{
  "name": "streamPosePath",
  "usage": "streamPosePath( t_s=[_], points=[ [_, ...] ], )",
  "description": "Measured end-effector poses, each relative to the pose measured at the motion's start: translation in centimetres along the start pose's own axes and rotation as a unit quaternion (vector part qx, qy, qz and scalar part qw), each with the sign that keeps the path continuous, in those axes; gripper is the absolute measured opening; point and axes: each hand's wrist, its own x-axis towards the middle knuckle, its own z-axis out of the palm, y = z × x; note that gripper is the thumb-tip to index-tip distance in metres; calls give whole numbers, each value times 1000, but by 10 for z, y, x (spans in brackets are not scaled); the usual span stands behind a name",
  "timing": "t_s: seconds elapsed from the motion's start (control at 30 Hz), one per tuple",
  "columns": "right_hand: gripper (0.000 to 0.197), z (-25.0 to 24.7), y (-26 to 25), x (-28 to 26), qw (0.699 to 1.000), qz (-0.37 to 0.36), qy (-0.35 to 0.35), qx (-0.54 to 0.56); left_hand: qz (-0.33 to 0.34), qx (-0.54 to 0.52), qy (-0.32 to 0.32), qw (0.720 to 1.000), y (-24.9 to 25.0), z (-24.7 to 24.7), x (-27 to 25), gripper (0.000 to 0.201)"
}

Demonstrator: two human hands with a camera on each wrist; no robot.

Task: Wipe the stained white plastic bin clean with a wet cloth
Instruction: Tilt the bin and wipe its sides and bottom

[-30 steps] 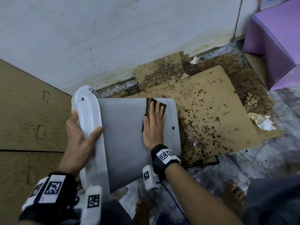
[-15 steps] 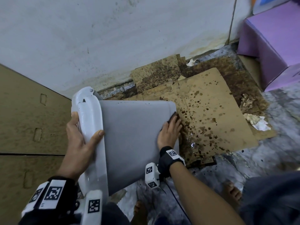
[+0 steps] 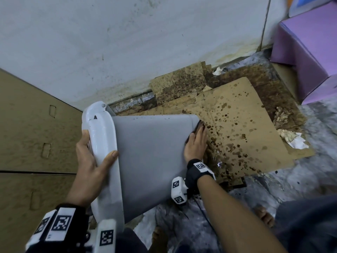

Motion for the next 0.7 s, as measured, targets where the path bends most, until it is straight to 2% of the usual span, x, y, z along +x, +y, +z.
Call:
streamPosePath(
  t_s=[0.1, 0.17, 0.27, 0.37, 0.47, 0.63, 0.7],
  points=[
    [53, -1, -6, 3, 1000, 24, -2, 11, 4, 13, 1, 1000, 0, 1, 2, 106],
    [54, 5, -19, -2, 999, -41, -5, -1, -2, 11, 1, 1000, -1, 1, 3, 106],
    [56, 13, -47, -10, 980, -198, -31, -18, -15, 0, 6, 1000, -5, -3, 2, 107],
    [57, 15, -61, -8, 972, -230, -49, -4, -28, -13, 2, 1000, -8, -5, 0, 105],
    [58, 14, -51, -1, 974, -223, -34, -36, -27, -17, 1, 999, -6, -4, -1, 103],
    [52, 0, -4, 17, 997, -74, -3, -8, -9, -8, -2, 1000, -4, -1, 4, 103],
    [53, -5, 12, 12, 999, -41, -5, 31, -7, -3, -3, 1000, -6, 0, 8, 101]
  ],
)
